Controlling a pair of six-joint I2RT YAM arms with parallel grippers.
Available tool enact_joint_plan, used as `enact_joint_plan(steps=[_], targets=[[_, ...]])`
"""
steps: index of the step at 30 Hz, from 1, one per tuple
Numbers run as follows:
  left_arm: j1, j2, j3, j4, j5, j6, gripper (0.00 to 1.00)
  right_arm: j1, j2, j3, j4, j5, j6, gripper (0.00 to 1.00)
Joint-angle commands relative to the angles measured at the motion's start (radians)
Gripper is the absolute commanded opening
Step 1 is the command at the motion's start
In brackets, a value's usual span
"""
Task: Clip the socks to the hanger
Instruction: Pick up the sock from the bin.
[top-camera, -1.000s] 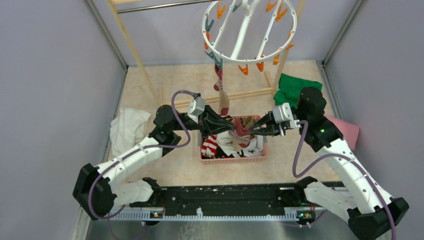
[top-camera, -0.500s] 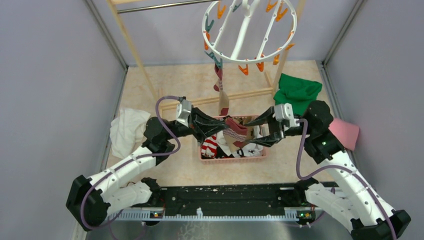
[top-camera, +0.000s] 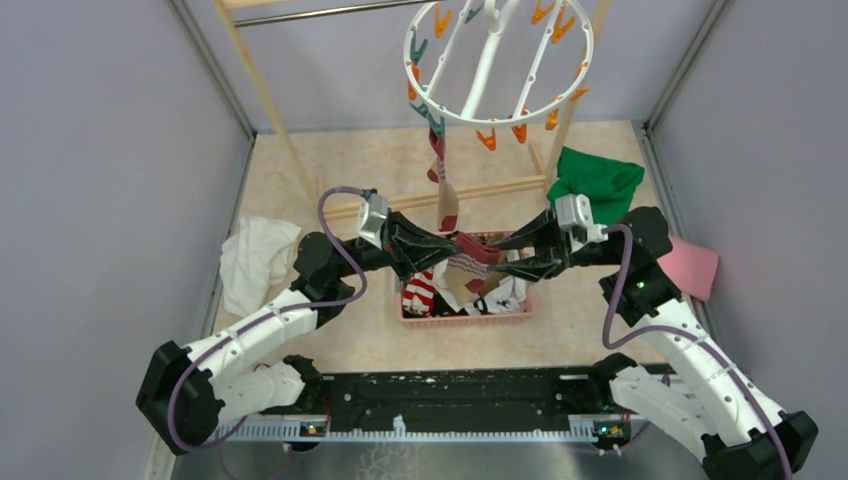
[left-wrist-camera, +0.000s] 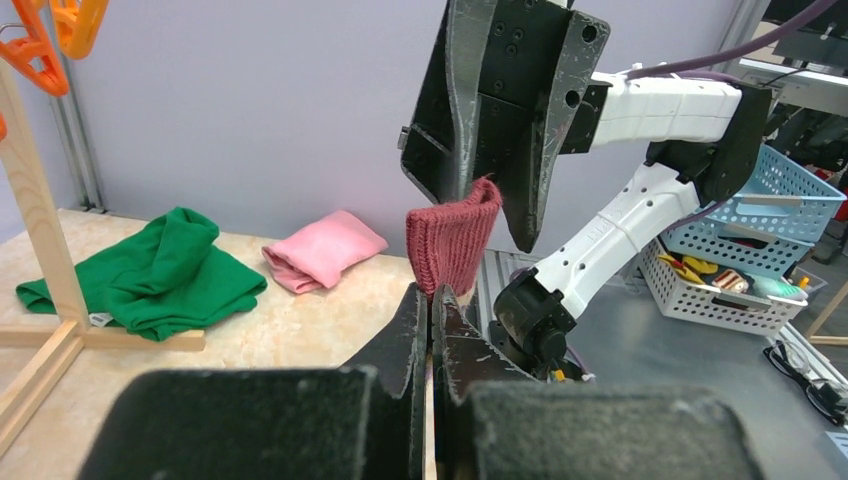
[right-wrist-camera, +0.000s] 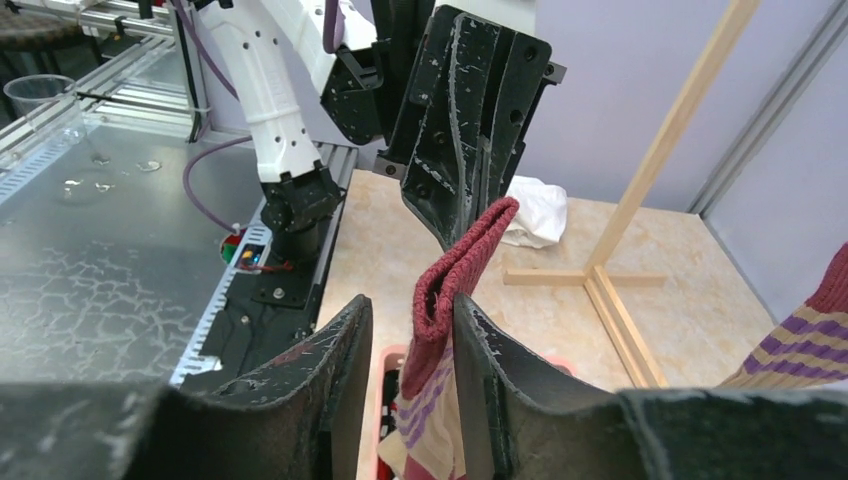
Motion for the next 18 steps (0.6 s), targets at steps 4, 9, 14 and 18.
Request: enact_joint_plan(steps=[4, 9, 14, 18], targets=[[-0.005, 0.004, 0.026, 0.097, -0.023, -0.017, 0.0, 0.016, -0.006, -0.003, 0.033, 0.021, 0.007, 0.35], [-0.006, 0.004, 0.021, 0.131, -0.027, -0.033, 0.0, 0.015, -0.009, -0.009, 0.024, 0.042, 0.005, 0.36], [-0.006, 0.009, 0.021, 0.138, -0.036, -0.041, 0.0, 0.016, -0.012, -0.002, 0.044, 0.046, 0.016, 0.2], [-0.006, 0.009, 0.021, 0.119, -0.111, -0.055, 0.0, 0.016, -0.017, 0.003, 0.052, 0.052, 0.019, 0.0]])
